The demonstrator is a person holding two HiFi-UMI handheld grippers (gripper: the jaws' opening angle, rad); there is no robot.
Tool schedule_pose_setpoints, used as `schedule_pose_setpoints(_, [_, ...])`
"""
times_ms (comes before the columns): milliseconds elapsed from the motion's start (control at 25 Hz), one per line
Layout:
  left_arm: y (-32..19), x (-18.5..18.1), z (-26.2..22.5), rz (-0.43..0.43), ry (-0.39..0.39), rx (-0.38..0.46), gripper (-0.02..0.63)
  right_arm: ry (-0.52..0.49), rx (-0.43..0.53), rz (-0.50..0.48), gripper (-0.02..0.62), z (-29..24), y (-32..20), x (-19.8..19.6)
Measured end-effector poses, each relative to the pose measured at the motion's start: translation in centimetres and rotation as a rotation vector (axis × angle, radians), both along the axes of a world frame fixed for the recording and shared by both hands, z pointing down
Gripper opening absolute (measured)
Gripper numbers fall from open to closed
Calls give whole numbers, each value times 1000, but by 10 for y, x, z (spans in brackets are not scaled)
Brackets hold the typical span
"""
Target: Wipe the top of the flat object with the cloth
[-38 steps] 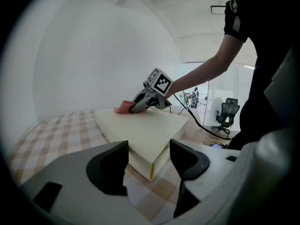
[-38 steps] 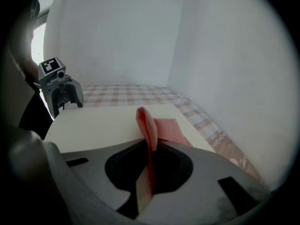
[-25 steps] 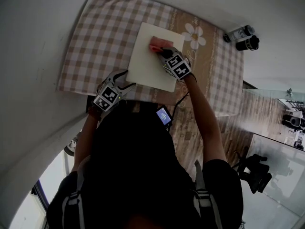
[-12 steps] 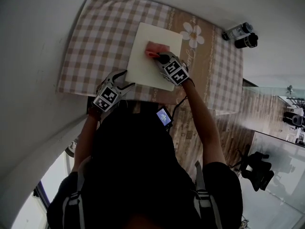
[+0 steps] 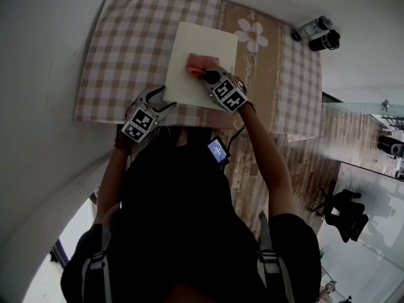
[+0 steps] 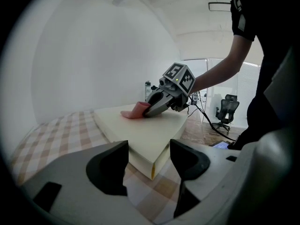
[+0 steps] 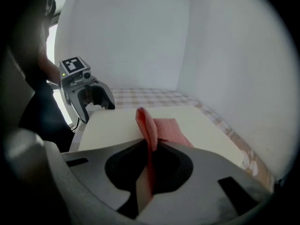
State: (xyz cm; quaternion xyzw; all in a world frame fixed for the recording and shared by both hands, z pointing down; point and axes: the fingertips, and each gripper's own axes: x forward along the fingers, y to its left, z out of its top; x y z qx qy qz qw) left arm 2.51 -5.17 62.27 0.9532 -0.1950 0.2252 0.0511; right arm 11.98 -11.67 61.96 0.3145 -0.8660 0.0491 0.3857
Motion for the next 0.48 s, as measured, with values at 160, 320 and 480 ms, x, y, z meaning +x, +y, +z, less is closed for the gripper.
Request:
schedule_pose_setpoints(160, [-4,2,1,3,-9,1,293,4,2,-2,17,-1,4,-1])
schedule_pose_setpoints(320, [3,0,0,5,-9,6,293,-6,8,-7,17,-3,21,-10])
schedule_pose_setpoints(480, [5,-2,1,11,-5,6,293,-5,13,-11,17,-3,35,-16])
